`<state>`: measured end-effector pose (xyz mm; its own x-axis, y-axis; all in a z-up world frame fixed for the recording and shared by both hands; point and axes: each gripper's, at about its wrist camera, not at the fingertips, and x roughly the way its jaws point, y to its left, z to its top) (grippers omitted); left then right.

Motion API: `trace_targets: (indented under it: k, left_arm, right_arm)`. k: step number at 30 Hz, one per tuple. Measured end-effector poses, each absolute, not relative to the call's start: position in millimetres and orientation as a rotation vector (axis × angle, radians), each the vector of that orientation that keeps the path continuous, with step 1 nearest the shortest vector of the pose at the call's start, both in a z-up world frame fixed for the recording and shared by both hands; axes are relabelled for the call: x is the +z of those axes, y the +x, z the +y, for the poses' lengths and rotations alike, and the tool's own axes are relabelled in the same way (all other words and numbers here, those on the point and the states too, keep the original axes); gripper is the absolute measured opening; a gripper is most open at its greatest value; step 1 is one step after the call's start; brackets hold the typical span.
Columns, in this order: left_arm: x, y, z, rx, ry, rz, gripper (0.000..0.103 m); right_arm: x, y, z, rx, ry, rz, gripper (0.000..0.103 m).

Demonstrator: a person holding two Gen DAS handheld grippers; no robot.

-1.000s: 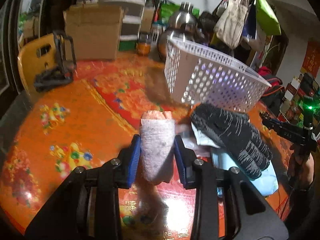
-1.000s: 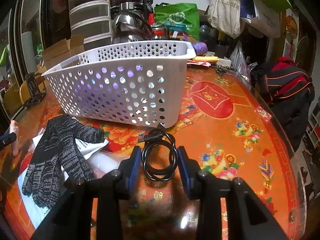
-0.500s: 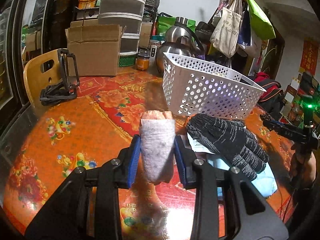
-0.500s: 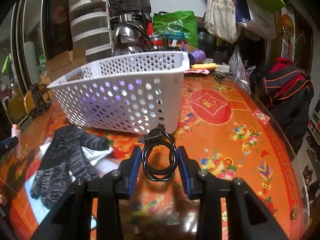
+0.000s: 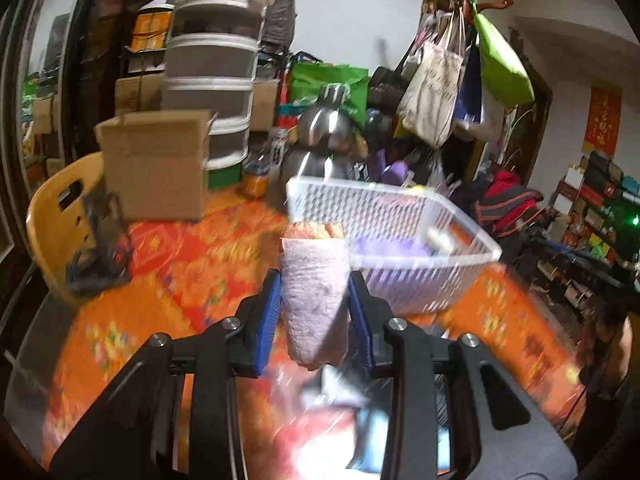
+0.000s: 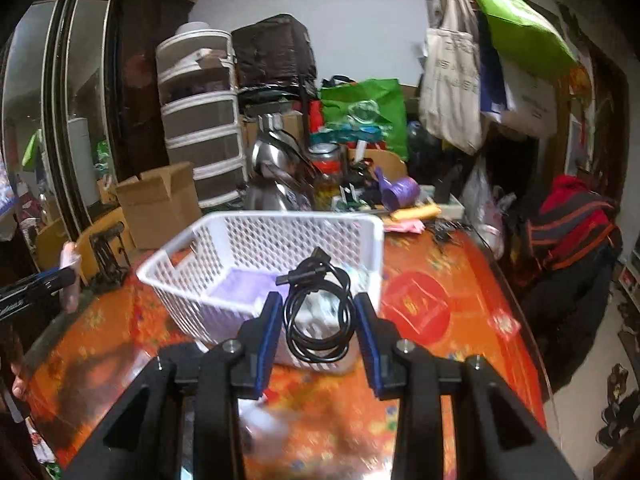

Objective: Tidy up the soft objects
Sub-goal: 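Drop the cable and pink towel into the basket with both tools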

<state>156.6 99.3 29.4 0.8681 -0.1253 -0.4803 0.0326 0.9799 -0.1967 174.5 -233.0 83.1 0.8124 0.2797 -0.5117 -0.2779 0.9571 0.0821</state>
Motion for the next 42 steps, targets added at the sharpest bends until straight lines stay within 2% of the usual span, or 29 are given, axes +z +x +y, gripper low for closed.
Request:
trace_targets:
  k: [6, 12, 23, 35, 38, 39, 41, 42]
  left_arm:
    - [78, 212, 82, -0.109, -0.169, 0.528, 0.031]
    - [93, 281, 57, -0.108, -0.151, 0.61, 0.031]
    - [23, 387, 45, -0.031, -0.114, 0.836, 0.031]
    - [-5, 398, 40, -0.008, -0.066, 0.86, 0.031]
    - [-6, 397, 39, -0.011, -0.058, 0.856, 0.034]
    - [-6, 397, 38, -0.016, -0.06, 0.855, 0.038]
    - [-4, 395, 37, -0.03, -0.072, 0.854, 0.045]
    - [-3, 393, 37, -0.031, -0.076, 0.853, 0.051]
  right_arm:
    - [106, 223, -206, 0.301, -0.022, 0.587, 0.035]
    - [87, 290, -183, 0.275, -0.053, 0.705, 0.035]
    - [30, 363, -162, 0.234, -0.103, 0.882, 0.035]
    - [8, 376, -150, 0.255, -0.131, 0.908, 0.035]
    - [12, 374, -150, 0.255, -0.122, 0.9, 0.036]
    - [15, 373, -152, 0.254, -0.106, 0.894, 0.037]
    - [22, 369, -156, 0.255, -0.082, 0.876, 0.053]
    - [25, 367, -158, 0.251, -0.079, 0.862, 0.066]
